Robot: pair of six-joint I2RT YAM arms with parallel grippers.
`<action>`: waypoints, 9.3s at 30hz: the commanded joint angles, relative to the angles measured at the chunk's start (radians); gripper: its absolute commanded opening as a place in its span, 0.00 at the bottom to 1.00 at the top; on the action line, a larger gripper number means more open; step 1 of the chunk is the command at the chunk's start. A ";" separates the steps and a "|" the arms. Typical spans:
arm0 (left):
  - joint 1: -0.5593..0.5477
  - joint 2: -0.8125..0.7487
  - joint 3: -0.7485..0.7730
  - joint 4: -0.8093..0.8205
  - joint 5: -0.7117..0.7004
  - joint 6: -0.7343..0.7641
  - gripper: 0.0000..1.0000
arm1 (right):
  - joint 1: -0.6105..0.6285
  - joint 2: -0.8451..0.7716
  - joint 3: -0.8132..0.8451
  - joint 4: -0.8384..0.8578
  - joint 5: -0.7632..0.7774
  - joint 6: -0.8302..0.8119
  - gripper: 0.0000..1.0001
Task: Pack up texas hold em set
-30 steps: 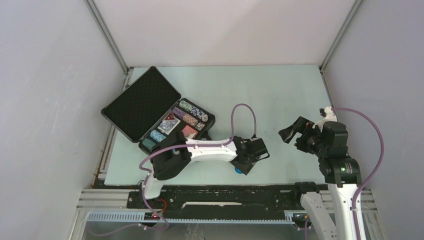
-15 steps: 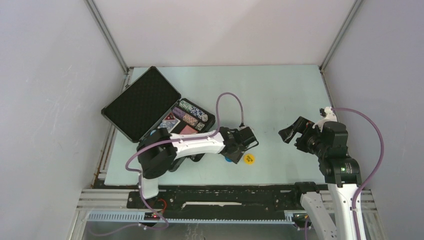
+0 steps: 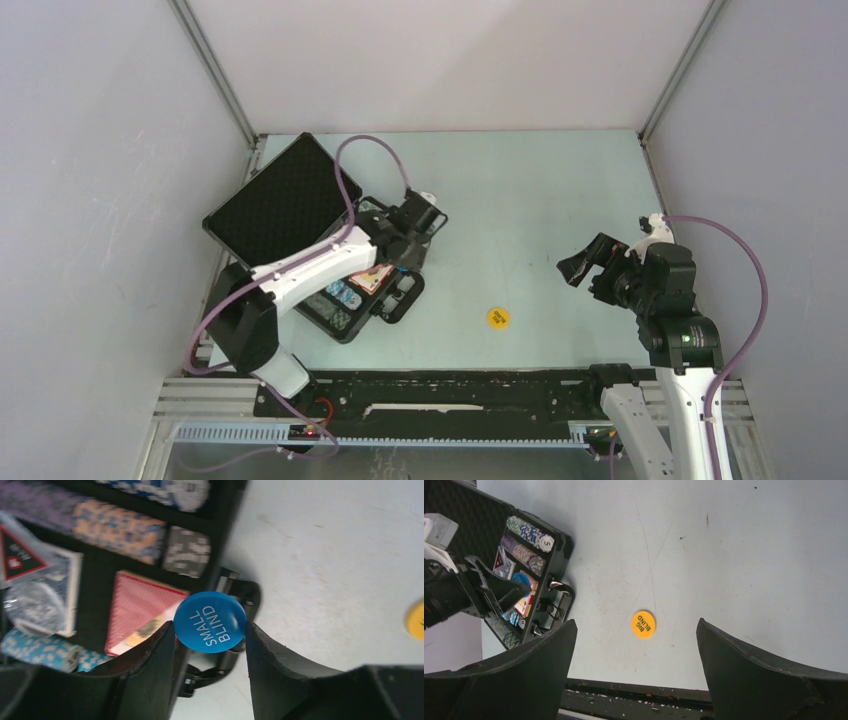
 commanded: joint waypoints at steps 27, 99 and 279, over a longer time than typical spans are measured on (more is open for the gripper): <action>0.265 0.051 -0.068 0.044 0.024 0.081 0.37 | -0.006 0.013 -0.004 0.028 -0.026 -0.025 1.00; -0.359 0.588 0.454 0.050 0.216 -0.038 0.63 | -0.041 -0.041 0.103 -0.022 0.133 -0.053 1.00; 1.102 0.181 0.559 0.164 0.254 0.069 1.00 | 0.182 0.016 0.065 0.002 0.040 -0.061 0.99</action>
